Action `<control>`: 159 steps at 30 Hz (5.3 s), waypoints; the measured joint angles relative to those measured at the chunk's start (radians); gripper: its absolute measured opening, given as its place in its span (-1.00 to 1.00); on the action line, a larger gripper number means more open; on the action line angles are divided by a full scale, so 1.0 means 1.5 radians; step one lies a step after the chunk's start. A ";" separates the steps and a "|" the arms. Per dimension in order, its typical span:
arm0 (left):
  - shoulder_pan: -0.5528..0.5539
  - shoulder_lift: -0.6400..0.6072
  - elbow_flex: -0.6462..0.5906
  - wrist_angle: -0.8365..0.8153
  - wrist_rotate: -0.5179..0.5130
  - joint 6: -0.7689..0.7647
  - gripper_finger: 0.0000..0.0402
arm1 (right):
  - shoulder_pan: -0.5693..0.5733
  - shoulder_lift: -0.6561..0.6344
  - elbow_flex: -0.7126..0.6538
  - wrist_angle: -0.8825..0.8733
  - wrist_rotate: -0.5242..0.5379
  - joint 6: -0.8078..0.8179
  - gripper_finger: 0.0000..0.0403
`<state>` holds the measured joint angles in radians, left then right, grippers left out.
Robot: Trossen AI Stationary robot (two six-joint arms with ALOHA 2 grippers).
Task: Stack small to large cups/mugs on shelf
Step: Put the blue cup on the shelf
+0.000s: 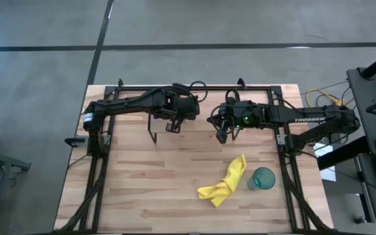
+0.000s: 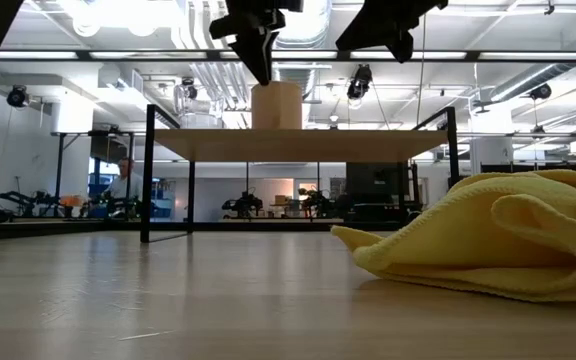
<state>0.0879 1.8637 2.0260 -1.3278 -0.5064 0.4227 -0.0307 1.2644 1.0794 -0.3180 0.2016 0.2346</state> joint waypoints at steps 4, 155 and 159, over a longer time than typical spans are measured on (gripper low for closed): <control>-0.010 0.000 0.010 0.001 0.009 -0.015 -0.77 | 0.000 0.000 0.000 -0.001 0.000 0.000 -0.94; -0.160 -0.257 0.020 -0.133 0.131 -0.428 -0.77 | 0.339 0.000 0.140 -0.692 -0.205 0.344 -0.95; -0.160 -0.257 0.020 -0.133 0.131 -0.428 -0.77 | 0.326 0.000 0.202 -0.694 -0.136 0.343 -0.95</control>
<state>-0.1524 1.4784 2.0556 -1.5277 -0.3096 -0.2199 0.4575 1.2640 1.3820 -1.3588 -0.0020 0.7494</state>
